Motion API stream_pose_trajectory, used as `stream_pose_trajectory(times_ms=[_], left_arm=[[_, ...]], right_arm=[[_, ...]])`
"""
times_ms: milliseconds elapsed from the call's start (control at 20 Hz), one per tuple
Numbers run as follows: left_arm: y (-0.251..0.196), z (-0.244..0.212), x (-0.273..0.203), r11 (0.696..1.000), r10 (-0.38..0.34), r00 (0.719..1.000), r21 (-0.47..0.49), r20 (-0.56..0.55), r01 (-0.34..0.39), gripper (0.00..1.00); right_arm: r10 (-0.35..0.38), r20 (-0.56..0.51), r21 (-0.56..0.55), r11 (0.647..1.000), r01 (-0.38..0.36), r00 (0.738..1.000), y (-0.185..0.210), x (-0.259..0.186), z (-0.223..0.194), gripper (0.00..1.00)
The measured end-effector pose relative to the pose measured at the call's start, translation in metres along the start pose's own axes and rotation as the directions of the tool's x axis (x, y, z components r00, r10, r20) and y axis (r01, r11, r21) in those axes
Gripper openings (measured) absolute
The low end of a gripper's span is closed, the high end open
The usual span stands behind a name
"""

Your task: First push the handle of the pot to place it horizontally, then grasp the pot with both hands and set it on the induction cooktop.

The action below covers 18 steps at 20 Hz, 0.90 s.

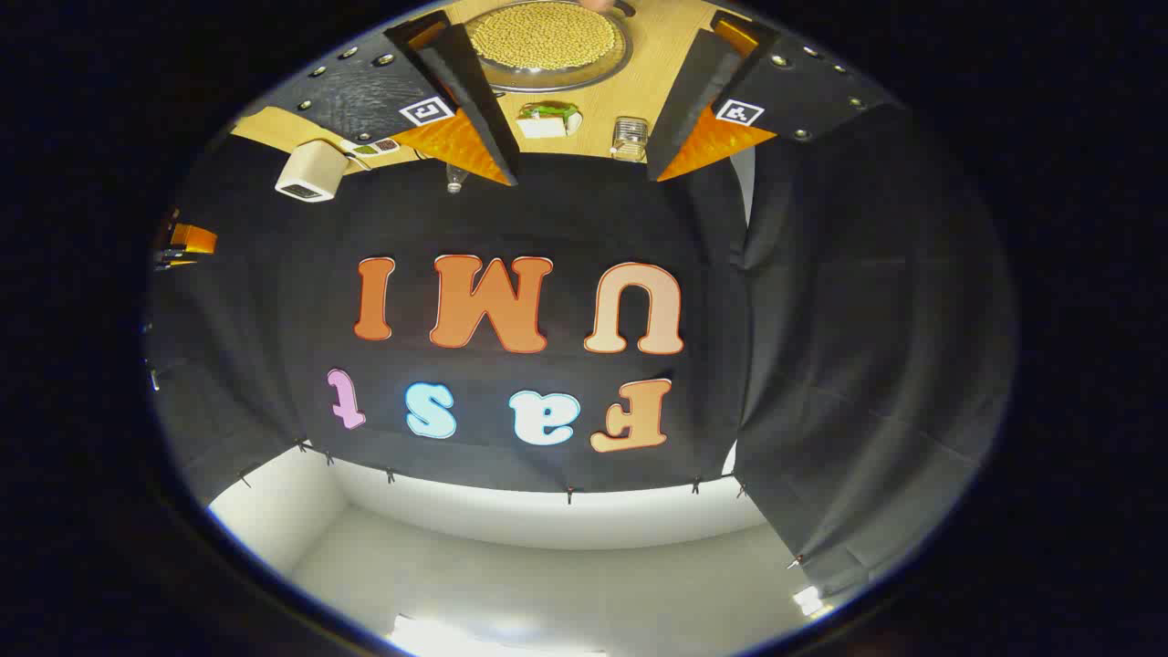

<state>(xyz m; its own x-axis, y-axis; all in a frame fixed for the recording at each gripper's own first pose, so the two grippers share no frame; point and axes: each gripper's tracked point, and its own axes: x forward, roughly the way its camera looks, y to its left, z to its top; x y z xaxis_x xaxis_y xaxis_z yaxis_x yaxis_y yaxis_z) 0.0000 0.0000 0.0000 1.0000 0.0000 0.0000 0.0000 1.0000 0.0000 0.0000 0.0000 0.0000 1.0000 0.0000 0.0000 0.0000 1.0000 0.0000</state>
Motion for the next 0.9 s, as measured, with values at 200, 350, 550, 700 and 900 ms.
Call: stream_pose_trajectory(times_ms=[200,350,550,700,900], left_arm=[[-0.007,-0.002,0.002,1.0,-0.013,1.0,0.003,-0.015,0.013,0.88],[-0.008,0.003,0.001,1.0,-0.011,1.0,0.019,-0.006,0.011,0.88],[-0.011,0.008,-0.006,0.999,-0.022,1.0,0.032,0.009,0.022,0.88],[-0.012,0.005,-0.005,0.999,-0.031,1.0,0.03,0.001,0.031,0.88],[-0.01,0.005,-0.006,0.999,-0.026,1.0,0.028,-0.006,0.027,0.88]], right_arm=[[-0.005,0.009,0.004,1.0,0.005,1.0,-0.002,-0.001,0.005,0.95],[0.004,0.012,0.004,1.0,-0.004,1.0,0.001,0.0,0.007,0.95],[0.012,0.02,-0.019,1.0,-0.012,1.0,0.007,-0.001,0.009,0.95],[0.022,0.01,-0.006,1.0,-0.022,1.0,0.011,-0.002,0.007,0.95],[0.02,0.004,-0.006,1.0,-0.02,1.0,0.008,-0.002,0.005,0.95]])
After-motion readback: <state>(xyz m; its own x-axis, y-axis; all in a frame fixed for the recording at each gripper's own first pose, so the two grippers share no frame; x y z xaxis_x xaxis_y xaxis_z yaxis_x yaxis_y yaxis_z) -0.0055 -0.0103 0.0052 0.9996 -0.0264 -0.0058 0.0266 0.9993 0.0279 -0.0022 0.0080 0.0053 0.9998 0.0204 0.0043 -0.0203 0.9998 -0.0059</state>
